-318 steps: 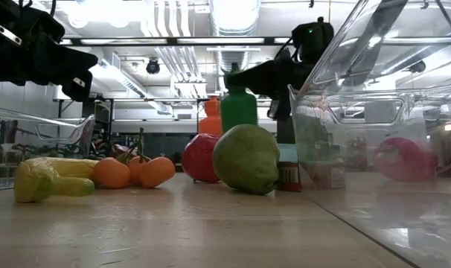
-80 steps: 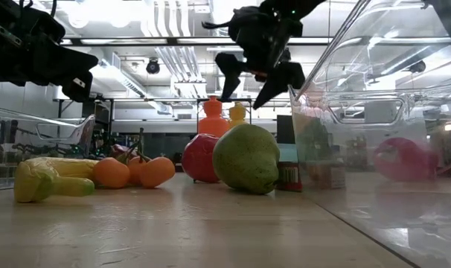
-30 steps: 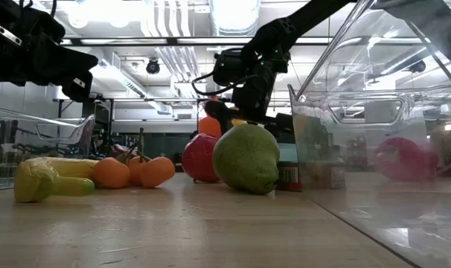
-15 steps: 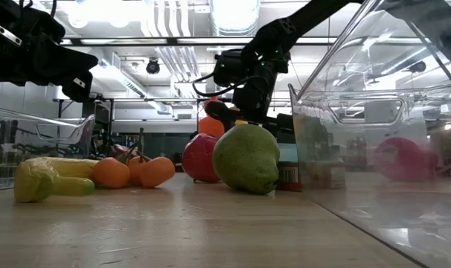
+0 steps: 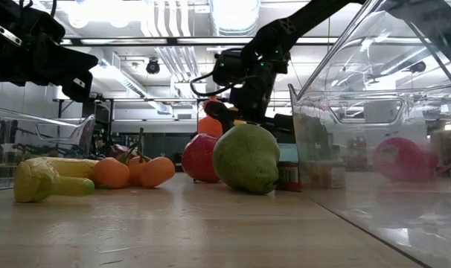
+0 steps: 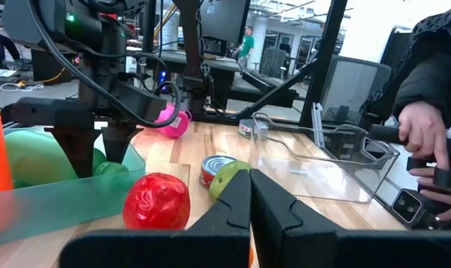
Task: Pick & Place Food Item
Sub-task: Put the green water bottle into the green bin
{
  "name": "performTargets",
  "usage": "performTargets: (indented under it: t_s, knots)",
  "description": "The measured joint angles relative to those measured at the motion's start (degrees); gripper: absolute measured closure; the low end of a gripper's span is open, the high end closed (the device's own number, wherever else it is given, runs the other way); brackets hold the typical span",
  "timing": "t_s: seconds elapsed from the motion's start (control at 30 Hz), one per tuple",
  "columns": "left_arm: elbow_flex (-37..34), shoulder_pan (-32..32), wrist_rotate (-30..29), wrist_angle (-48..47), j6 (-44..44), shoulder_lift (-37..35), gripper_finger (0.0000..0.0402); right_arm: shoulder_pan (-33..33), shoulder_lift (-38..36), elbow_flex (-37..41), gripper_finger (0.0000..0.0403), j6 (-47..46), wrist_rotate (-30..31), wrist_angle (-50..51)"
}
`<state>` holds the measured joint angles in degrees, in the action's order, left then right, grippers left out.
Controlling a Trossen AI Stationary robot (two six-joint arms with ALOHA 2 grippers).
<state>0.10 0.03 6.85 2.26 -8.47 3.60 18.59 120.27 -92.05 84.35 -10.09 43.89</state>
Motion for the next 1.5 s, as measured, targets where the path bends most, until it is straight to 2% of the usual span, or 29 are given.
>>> performTargets:
  t_s: [0.37,0.87,1.13,1.5]
  knots:
    - [0.0,0.0,0.0,0.0,0.0,0.0,0.0401,-0.8,-1.0,0.0,0.0150,-1.5,4.3,-0.8]
    - [0.0,0.0,0.0,0.0,0.0,0.0,0.0401,-1.6,-1.2,0.0,0.0150,-1.8,4.3,-0.8]
    - [0.0,0.0,0.0,0.0,0.0,0.0,0.0401,-2.7,-1.4,0.0,0.0150,-5.2,7.3,-0.6]
    - [0.0,0.0,0.0,0.0,0.0,0.0,0.0401,-4.3,-1.3,0.5,0.0150,-5.0,7.3,-1.0]
